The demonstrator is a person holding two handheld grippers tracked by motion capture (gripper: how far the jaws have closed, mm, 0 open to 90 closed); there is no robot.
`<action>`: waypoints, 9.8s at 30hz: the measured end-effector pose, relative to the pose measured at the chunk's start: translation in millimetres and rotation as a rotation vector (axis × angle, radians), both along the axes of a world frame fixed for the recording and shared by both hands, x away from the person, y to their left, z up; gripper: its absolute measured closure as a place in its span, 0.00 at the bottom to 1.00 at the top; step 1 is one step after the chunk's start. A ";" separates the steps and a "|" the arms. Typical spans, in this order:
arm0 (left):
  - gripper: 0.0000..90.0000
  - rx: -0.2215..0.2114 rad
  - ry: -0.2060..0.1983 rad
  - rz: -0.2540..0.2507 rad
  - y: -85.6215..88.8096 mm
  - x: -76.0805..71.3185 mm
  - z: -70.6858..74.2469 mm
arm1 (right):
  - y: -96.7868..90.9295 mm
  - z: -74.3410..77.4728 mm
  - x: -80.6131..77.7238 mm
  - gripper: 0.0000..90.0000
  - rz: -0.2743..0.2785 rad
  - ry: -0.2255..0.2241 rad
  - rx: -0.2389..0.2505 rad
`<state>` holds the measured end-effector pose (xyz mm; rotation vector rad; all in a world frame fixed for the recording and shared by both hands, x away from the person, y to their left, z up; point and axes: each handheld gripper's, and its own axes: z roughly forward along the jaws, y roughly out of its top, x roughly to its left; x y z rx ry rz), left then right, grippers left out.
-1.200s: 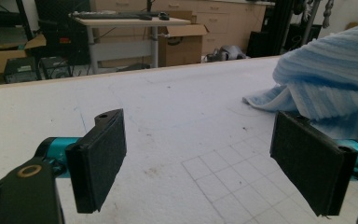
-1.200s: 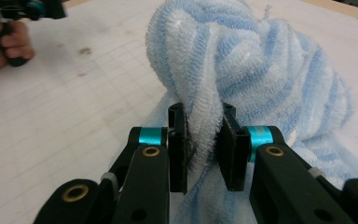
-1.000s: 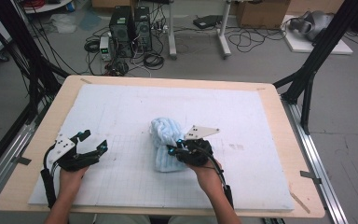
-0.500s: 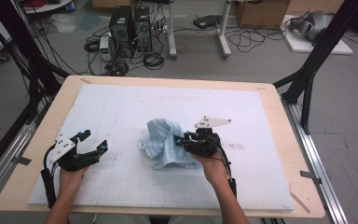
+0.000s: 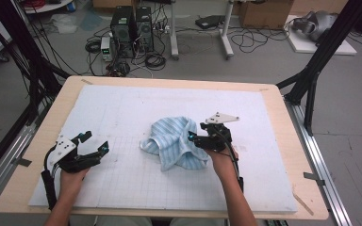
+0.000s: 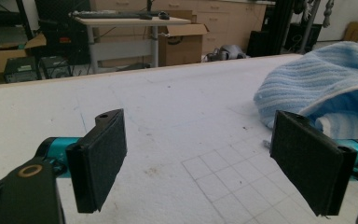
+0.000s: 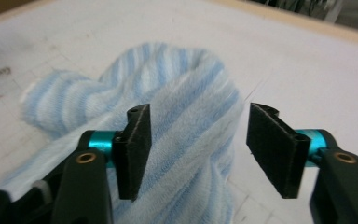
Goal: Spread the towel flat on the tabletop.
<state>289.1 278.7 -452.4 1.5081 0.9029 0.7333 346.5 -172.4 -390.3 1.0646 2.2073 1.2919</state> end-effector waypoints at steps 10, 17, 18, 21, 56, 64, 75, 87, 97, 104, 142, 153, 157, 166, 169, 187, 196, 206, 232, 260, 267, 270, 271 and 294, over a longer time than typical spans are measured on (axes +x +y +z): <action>0.21 0.002 0.000 0.004 -0.3 0.0 0.0 | 5.5 9.2 -42.8 0.34 0.306 -0.138 -0.026; 0.21 0.001 0.001 0.006 -0.3 0.1 0.0 | 21.6 -0.1 -46.6 0.40 0.368 -0.145 -0.109; 0.21 0.000 0.002 0.006 -0.4 0.1 0.0 | 23.4 -0.7 -46.1 0.48 0.378 -0.145 -0.122; 0.21 0.001 0.002 0.006 -0.4 0.1 0.1 | 25.7 0.1 -42.6 0.76 0.381 -0.164 -0.157; 0.22 0.012 0.006 0.002 -1.3 0.7 0.2 | -36.7 -14.1 100.2 0.80 -0.364 0.092 -0.087; 0.22 0.018 0.003 -0.005 -1.9 0.7 0.4 | -32.1 -3.0 80.7 0.50 -0.251 0.019 -0.050; 0.31 0.014 0.032 -0.105 -16.4 11.7 15.8 | -47.2 16.7 34.2 0.44 -0.199 -0.088 -0.076; 0.26 0.075 0.047 -0.286 -73.3 51.6 52.6 | -66.4 -0.7 -17.5 0.42 -0.143 -0.107 -0.068; 0.33 0.124 0.083 -0.444 -128.1 78.9 57.9 | -87.1 -5.8 -40.1 0.42 -0.139 -0.089 -0.015; 0.37 0.187 0.129 -0.516 -165.6 96.7 52.4 | -95.0 -7.6 -47.3 0.42 -0.138 -0.089 -0.007; 0.95 0.034 0.288 -0.542 -187.7 135.2 34.7 | -87.2 -19.3 -47.1 0.44 -0.096 -0.047 0.033; 0.95 -0.105 0.333 -0.323 -149.6 154.3 38.1 | -47.2 -34.6 -40.8 0.49 0.056 0.020 0.013; 0.95 -0.101 0.332 -0.290 -141.7 157.0 38.4 | -28.9 -44.4 -41.6 0.50 0.142 0.050 0.016; 0.95 -0.107 0.338 -0.246 -131.2 162.0 35.1 | -10.1 -58.0 -42.4 0.93 0.228 0.134 -0.094; 0.95 -0.113 0.339 -0.239 -127.0 162.3 36.6 | -12.2 -57.1 -48.4 0.95 0.279 0.133 -0.104; 0.95 -0.085 0.410 -0.195 -106.9 156.8 24.6 | -47.1 -49.9 -101.6 0.96 0.475 0.185 -0.088; 0.66 -0.070 0.414 -0.172 -101.8 152.7 16.6 | -54.5 -41.5 -111.2 0.77 0.489 0.147 -0.015; 0.49 0.027 0.224 -0.426 -123.7 121.1 44.0 | -66.1 -26.9 -87.5 0.56 0.285 0.026 0.138; 0.92 0.365 0.343 -0.551 -174.4 112.7 6.0 | -71.8 -31.6 -73.0 0.49 0.190 0.029 0.145; 0.93 -0.034 0.461 -0.118 -125.4 200.6 24.7 | -38.1 -27.1 -14.4 0.52 0.180 0.033 0.138; 0.47 -0.017 0.435 -0.064 -125.3 197.7 19.8 | -20.8 -27.7 -3.1 0.53 0.186 0.014 0.072; 0.42 -0.027 0.406 -0.058 -118.6 190.4 22.0 | -9.3 -29.2 1.5 0.53 0.209 0.014 0.046; 0.42 -0.017 0.394 -0.053 -116.1 187.6 22.8 | -5.3 -29.4 2.9 0.53 0.216 0.012 0.039; 0.41 -0.018 0.352 -0.123 -76.1 127.3 18.2 | 59.9 -48.8 38.0 0.62 0.307 0.019 -0.191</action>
